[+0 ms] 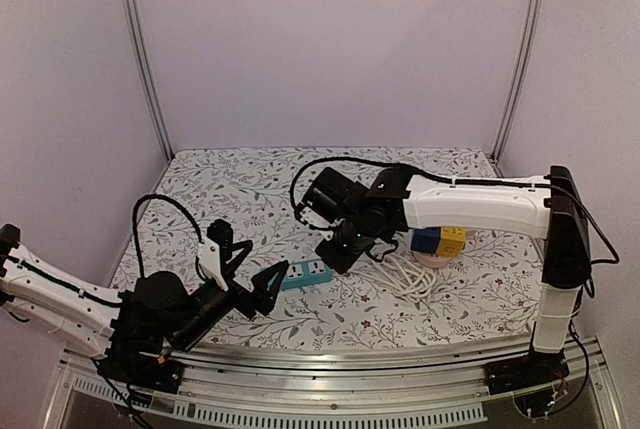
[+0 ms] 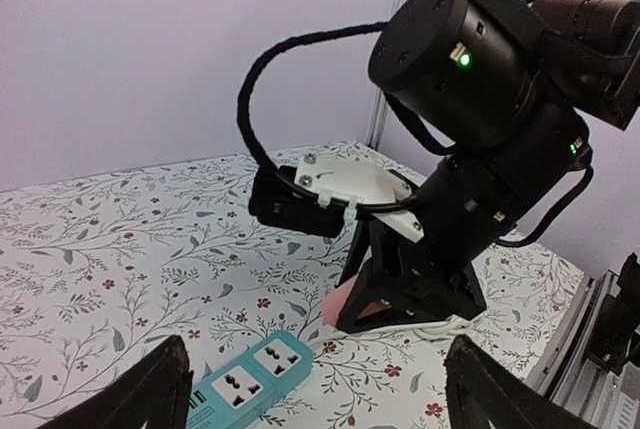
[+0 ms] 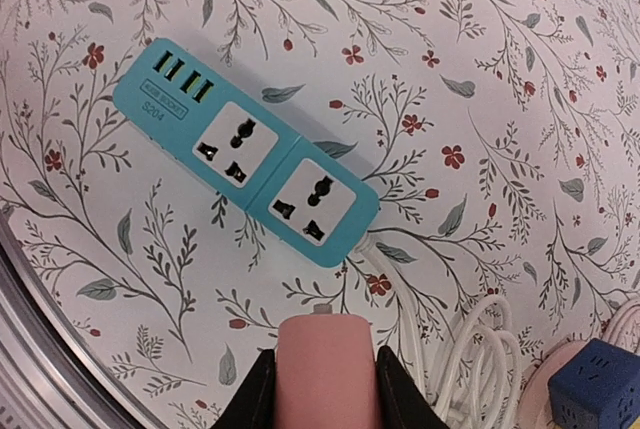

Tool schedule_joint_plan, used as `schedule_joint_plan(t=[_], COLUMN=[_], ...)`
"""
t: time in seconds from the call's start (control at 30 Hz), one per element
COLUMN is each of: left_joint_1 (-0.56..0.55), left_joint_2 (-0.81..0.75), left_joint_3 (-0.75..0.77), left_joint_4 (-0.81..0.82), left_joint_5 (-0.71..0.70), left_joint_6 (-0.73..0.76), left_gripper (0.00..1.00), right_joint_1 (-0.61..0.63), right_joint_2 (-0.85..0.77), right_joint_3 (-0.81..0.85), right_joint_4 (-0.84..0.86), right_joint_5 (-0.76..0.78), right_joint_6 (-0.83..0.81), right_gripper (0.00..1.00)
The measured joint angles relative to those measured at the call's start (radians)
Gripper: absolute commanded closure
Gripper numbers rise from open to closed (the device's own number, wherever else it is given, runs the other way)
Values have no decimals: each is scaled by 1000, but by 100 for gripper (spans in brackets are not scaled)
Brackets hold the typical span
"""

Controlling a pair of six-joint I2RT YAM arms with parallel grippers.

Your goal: Insert the plug

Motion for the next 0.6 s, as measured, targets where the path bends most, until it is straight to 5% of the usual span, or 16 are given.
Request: schedule_joint_plan(t=[0.6], left_joint_1=[0], left_joint_2=[-33], left_joint_3=[-9], left_joint_4=[-19], left_joint_5=[-23], left_joint_6=[-15], left_gripper=[16], right_joint_1=[-23], right_joint_2=[86], right_joint_3=[85], right_joint_4=[-143], right_joint_5=[-154], right_joint_6=[-447], right_gripper=[100])
